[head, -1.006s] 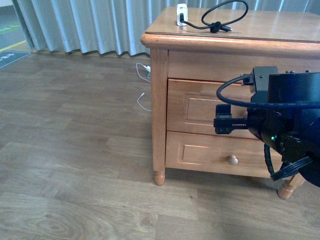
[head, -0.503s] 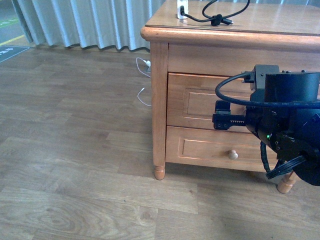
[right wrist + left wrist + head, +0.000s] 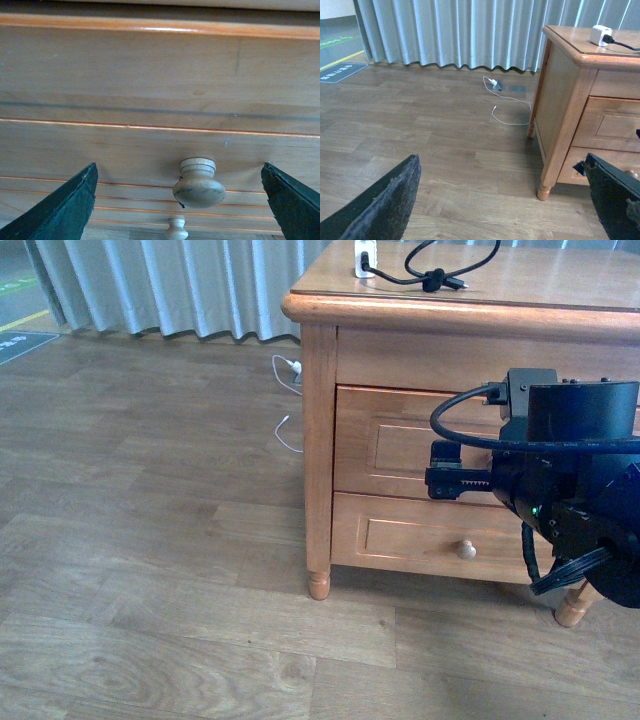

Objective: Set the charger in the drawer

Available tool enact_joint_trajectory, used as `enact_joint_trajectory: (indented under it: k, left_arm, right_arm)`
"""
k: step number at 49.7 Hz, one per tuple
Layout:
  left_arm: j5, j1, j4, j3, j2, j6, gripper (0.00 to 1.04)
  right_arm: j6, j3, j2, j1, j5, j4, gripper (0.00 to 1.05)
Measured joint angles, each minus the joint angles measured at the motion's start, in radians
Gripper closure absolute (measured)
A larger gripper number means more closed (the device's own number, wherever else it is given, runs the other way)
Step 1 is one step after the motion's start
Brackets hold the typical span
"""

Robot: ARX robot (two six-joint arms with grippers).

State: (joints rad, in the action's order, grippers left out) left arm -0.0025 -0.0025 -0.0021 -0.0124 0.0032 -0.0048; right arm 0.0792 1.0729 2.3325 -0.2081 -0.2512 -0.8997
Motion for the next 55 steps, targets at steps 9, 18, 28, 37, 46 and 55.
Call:
enact_joint_trajectory:
  k: [9,18,28,37,46,55]
  left_arm:
    - [0.0,0.0,0.0,0.0,0.0,0.0,0.06]
    - [0.0,0.0,0.0,0.0,0.0,0.0,0.06]
    - [0.0,0.0,0.0,0.0,0.0,0.0,0.06]
    - [0.0,0.0,0.0,0.0,0.0,0.0,0.06]
    - [0.0,0.0,0.0,0.0,0.0,0.0,0.06]
    - [0.0,0.0,0.0,0.0,0.0,0.0,0.06]
  right_arm:
    - [0.0,0.007,0.01,0.0,-0.008,0.006,0.21]
    - [0.0,0.008,0.013,0.0,-0.008,0.007,0.57]
    - [-0.004,0.008,0.013,0.001,-0.01,0.007,0.81]
    - [-0.003,0.008,0.013,0.001,-0.007,0.007,0.81]
    - [0.017,-0.015,-0.003,0.005,0.018,0.009,0.81]
    - [0.039,-0.121,-0.086,0.004,0.041,0.035,0.82]
